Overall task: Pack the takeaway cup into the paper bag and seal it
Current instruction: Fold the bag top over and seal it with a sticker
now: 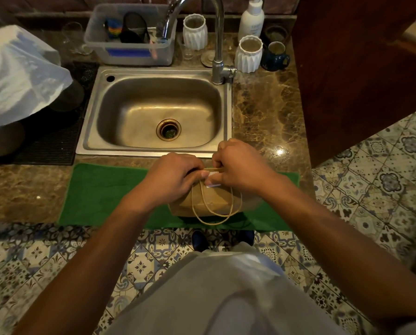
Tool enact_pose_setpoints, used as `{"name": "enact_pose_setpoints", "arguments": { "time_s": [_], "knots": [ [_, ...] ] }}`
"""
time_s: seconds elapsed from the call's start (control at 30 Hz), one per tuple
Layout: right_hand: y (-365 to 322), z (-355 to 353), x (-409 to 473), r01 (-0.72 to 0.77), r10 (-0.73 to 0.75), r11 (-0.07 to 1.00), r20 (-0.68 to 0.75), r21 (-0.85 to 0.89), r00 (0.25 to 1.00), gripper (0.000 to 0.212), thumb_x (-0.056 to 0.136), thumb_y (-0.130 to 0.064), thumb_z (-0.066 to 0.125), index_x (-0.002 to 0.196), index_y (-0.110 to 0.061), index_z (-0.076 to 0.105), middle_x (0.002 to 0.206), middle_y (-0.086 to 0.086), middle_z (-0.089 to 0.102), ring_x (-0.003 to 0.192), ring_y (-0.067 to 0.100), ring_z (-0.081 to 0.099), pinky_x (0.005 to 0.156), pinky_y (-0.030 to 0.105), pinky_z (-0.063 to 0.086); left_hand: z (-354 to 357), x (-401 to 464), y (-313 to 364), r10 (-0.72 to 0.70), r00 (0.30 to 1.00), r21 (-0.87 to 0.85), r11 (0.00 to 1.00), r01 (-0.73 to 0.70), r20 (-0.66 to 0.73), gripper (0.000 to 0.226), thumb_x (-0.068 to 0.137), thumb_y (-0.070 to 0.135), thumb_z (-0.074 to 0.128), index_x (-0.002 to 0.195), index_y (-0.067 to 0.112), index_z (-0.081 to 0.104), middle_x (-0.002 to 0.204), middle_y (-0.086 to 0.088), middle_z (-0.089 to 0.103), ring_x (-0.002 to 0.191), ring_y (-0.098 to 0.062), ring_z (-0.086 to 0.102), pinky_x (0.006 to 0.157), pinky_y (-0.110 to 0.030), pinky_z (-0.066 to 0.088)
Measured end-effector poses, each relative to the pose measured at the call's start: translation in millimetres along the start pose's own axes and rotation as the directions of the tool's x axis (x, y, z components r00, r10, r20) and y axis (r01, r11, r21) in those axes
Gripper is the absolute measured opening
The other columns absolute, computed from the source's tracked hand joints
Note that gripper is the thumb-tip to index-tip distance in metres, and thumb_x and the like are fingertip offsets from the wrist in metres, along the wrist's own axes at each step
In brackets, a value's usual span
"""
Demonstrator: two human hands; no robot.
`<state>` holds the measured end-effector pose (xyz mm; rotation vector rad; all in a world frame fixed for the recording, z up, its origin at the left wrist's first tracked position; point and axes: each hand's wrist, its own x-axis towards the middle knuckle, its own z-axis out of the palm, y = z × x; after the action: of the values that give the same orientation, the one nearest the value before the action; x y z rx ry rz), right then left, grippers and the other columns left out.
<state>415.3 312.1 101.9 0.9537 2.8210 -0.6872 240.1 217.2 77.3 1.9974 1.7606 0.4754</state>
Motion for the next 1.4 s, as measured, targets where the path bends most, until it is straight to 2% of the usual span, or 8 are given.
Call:
{"name": "enact_pose_setpoints", "arguments": {
  "time_s": [0.3,0.43,0.53,0.7,0.93,1.17,1.3,1.4],
  "knots": [
    [11,-3,-9,-0.029,0.029,1.000,-0.066,0.002,0.997,0.033,0.083,-0.058,0.071,0.085,-0.024,0.073,0.088,-0.003,0.058,0.093,0.018,0.051,0.067,0.031,0.032,0,3,0,0.002,1.000,-0.037,0.999,-0.002,0.000,0.034,0.095,0.050,0.052,0.094,0.024,0.072,0.081,0.005,0.072,0.071,-0.017,0.064,0.063,-0.043,0.052],
    [12,-5,-10,0.022,-0.020,0.998,-0.035,0.055,0.999,0.027,0.087,-0.050,0.070,0.087,-0.024,0.072,0.086,-0.004,0.056,0.090,0.018,0.048,0.071,0.033,0.035,-1,3,0,0.009,1.000,-0.026,1.000,-0.009,0.012,0.035,0.095,0.050,0.051,0.096,0.023,0.073,0.080,0.004,0.072,0.070,-0.018,0.064,0.062,-0.043,0.052],
    [19,-8,-15,-0.023,0.023,0.997,-0.009,0.077,1.000,0.021,0.086,-0.045,0.073,0.095,-0.027,0.075,0.090,-0.007,0.054,0.097,0.018,0.048,0.075,0.032,0.035,2,-1,-3,-0.010,1.000,-0.036,0.999,0.009,-0.010,0.035,0.095,0.049,0.051,0.099,0.022,0.073,0.082,0.005,0.072,0.072,-0.018,0.064,0.063,-0.043,0.053],
    [7,-4,-10,-0.004,0.008,0.997,-0.042,0.075,0.999,0.029,0.086,-0.054,0.071,0.087,-0.025,0.074,0.088,-0.006,0.059,0.092,0.016,0.050,0.068,0.032,0.036,7,-3,0,0.012,1.000,-0.027,1.000,-0.013,-0.024,0.043,0.095,0.057,0.045,0.094,0.023,0.072,0.078,0.005,0.071,0.068,-0.017,0.064,0.060,-0.044,0.051],
    [12,-10,-16,0.008,-0.005,0.994,-0.024,0.107,1.000,0.020,0.088,-0.046,0.071,0.092,-0.028,0.078,0.088,-0.005,0.062,0.092,0.017,0.053,0.077,0.039,0.050,7,-5,-2,0.024,0.998,-0.044,0.999,-0.027,-0.053,0.039,0.097,0.055,0.048,0.097,0.025,0.073,0.080,0.007,0.072,0.070,-0.016,0.065,0.060,-0.043,0.052],
    [12,-9,-21,0.062,-0.066,0.985,0.020,0.159,0.998,0.022,0.094,-0.040,0.059,0.099,-0.028,0.077,0.089,-0.010,0.059,0.093,0.017,0.052,0.086,0.045,0.046,5,-14,-4,0.052,0.996,-0.101,0.993,-0.059,-0.067,0.041,0.098,0.049,0.048,0.101,0.019,0.076,0.084,0.005,0.074,0.073,-0.016,0.067,0.062,-0.042,0.053],
    [3,-8,-16,0.054,-0.052,0.996,-0.032,0.070,0.998,0.022,0.092,-0.045,0.065,0.096,-0.026,0.075,0.094,-0.005,0.064,0.092,0.017,0.050,0.083,0.038,0.041,7,-12,-2,0.041,0.995,-0.098,0.994,-0.050,-0.089,0.040,0.099,0.048,0.048,0.099,0.020,0.076,0.082,0.005,0.074,0.070,-0.017,0.067,0.060,-0.043,0.052],
    [2,-7,-17,0.090,-0.090,0.995,0.009,0.033,0.996,0.018,0.095,-0.039,0.062,0.101,-0.026,0.073,0.095,-0.008,0.060,0.095,0.016,0.048,0.087,0.039,0.041,6,-17,-5,0.036,0.995,-0.104,0.994,-0.046,-0.089,0.036,0.099,0.046,0.050,0.098,0.021,0.076,0.081,0.006,0.073,0.069,-0.015,0.066,0.060,-0.041,0.052]
  ]
}}
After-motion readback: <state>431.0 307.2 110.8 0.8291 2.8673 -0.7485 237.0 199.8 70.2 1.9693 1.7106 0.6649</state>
